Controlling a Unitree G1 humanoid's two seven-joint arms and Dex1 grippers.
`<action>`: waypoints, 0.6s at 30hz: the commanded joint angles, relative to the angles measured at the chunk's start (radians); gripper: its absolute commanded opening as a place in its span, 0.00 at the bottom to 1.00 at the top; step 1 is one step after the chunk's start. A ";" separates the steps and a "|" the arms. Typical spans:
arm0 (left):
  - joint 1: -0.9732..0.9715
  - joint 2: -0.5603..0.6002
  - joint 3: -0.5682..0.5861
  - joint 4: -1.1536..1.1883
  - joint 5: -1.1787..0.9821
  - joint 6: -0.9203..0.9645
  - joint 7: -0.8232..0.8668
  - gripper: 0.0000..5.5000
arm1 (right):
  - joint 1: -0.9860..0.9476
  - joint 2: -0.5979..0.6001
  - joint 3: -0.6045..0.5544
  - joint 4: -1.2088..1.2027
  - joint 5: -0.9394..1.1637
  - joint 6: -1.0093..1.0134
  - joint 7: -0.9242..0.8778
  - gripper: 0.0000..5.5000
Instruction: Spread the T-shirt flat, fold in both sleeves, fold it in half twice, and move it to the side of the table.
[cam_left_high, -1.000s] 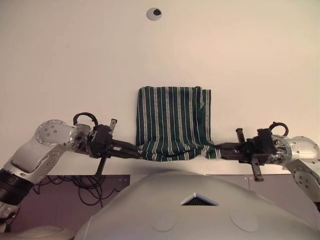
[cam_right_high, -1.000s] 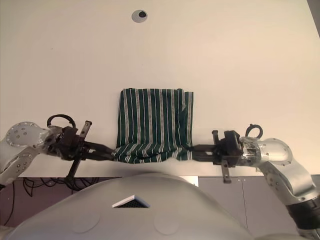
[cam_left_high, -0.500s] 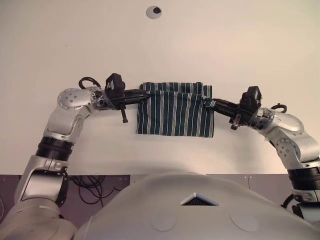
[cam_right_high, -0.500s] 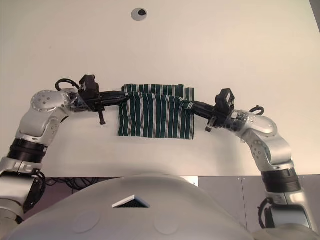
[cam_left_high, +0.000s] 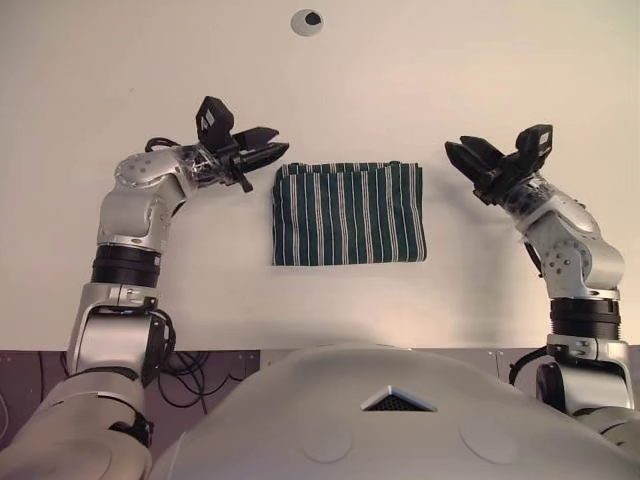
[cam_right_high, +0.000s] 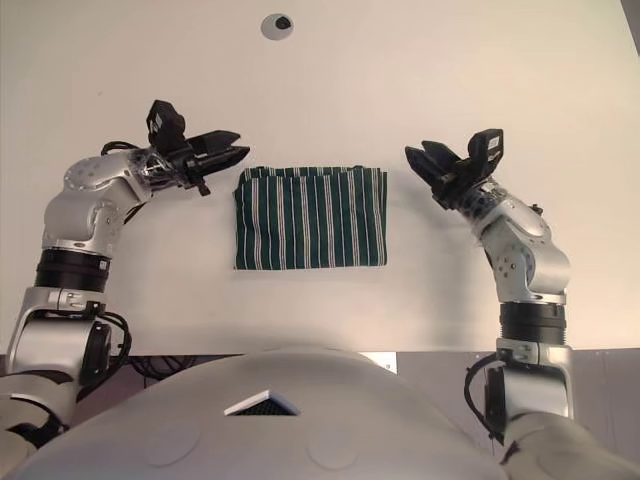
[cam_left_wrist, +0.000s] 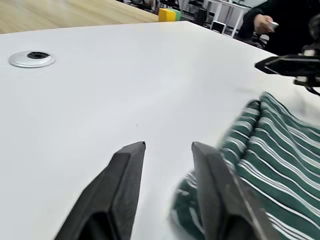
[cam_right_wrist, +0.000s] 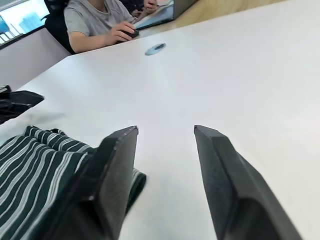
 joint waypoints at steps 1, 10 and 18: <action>-0.094 -0.046 0.102 0.153 0.084 -0.058 0.242 0.35 | 0.071 0.010 0.283 -0.199 -0.359 -0.380 0.093 0.47; -0.001 -0.478 0.201 -0.005 -0.030 -0.620 0.384 0.35 | -0.051 0.169 0.394 0.334 -0.797 -0.131 -0.294 0.47; -0.002 -0.572 0.236 0.178 -0.011 -0.831 0.324 0.35 | -0.176 0.149 -0.168 0.530 -0.467 -0.267 -0.658 0.47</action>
